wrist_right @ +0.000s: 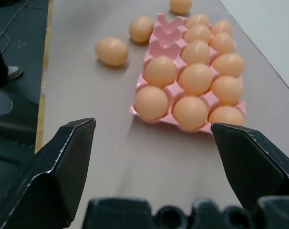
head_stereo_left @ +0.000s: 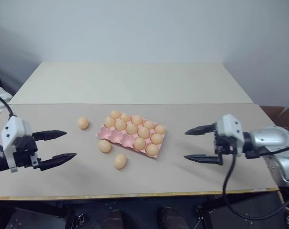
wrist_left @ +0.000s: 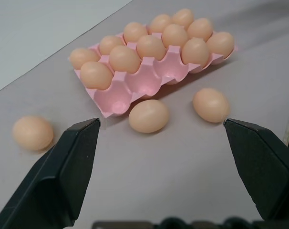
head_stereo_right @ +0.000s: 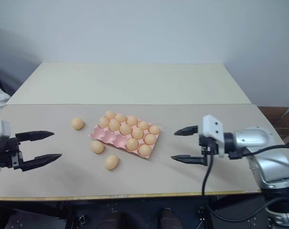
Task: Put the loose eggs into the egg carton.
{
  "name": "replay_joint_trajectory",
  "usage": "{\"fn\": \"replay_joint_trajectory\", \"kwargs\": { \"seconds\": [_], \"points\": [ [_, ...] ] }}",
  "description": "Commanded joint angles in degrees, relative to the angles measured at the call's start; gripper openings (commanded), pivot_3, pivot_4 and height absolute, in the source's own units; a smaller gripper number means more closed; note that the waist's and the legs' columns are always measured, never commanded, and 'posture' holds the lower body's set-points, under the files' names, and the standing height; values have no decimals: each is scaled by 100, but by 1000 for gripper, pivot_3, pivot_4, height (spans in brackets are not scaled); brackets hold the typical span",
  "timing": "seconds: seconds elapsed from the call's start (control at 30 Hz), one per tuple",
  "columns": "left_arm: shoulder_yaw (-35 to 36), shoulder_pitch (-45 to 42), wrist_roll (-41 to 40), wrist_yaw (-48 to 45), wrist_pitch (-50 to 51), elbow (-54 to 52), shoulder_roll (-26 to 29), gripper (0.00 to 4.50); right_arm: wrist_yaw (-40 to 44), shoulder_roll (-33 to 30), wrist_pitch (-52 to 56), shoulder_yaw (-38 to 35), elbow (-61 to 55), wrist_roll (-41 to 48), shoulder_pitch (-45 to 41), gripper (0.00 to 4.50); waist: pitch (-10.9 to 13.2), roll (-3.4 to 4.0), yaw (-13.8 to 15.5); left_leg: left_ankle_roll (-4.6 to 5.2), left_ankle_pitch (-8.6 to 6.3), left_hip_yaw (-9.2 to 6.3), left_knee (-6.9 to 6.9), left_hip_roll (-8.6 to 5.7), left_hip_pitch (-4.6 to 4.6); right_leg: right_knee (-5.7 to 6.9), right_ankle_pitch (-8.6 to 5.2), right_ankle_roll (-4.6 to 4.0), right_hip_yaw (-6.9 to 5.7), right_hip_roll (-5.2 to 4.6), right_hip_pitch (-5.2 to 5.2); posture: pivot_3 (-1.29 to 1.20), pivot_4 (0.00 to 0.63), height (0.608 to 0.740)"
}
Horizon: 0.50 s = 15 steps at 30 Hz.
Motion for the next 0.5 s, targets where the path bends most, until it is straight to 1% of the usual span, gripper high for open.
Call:
{"fn": "replay_joint_trajectory", "kwargs": {
  "seconds": [0.03,0.5],
  "points": [
    [292,49,-23,-190,-120,-15,134,4500,101,-166,-31,-308,-271,251,155,4467,0,0,0,0,0,0,0,0,1,0,0,0,-1,0,0,0,150,740],
    [301,66,-39,-160,-55,-128,126,4500,-81,-142,-40,-204,-402,330,129,4467,0,0,28,-1,0,1,0,-2,-3,-3,0,1,0,-4,-1,0,150,740]
  ]
}}
